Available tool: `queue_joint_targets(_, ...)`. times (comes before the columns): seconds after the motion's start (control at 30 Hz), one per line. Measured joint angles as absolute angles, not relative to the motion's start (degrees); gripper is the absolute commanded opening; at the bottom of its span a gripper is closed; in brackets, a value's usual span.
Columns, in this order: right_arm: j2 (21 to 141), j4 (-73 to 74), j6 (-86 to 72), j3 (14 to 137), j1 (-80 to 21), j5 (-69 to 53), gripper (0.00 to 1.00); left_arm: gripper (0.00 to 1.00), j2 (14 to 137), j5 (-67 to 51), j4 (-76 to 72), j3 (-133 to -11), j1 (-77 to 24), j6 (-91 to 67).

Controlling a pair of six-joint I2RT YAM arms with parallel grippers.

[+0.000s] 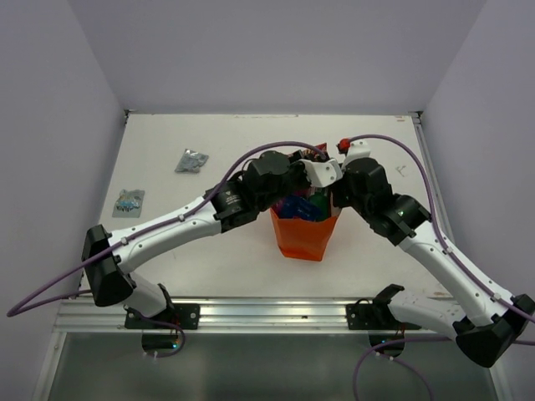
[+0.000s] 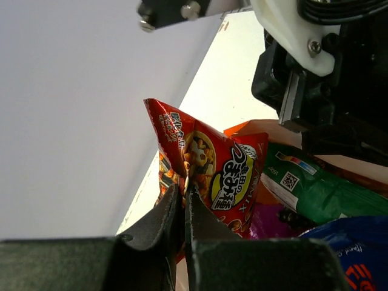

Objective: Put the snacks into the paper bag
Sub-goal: Place the snack in the paper bag.

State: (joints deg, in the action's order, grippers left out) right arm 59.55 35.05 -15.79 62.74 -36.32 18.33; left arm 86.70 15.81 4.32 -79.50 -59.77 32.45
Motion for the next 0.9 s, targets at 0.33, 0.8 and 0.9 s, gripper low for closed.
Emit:
queue_joint_targets(0.33, 57.67, 35.92, -15.53, 62.63, -36.32, 17.1, 0.0, 0.0, 80.9, 0.16, 18.37, -84.95, -56.36, 30.17)
queue_joint_targets(0.8, 57.6, 36.4, -15.51, 62.57, -36.25, 16.97, 0.0, 0.0, 91.81, -19.97, 34.83, -96.77, -47.48, 23.2)
queue_joint_targets(0.9, 57.6, 36.4, -15.49, 62.54, -36.25, 16.99, 0.0, 0.0, 94.96, -19.99, 38.06, -97.32, -46.76, 21.56)
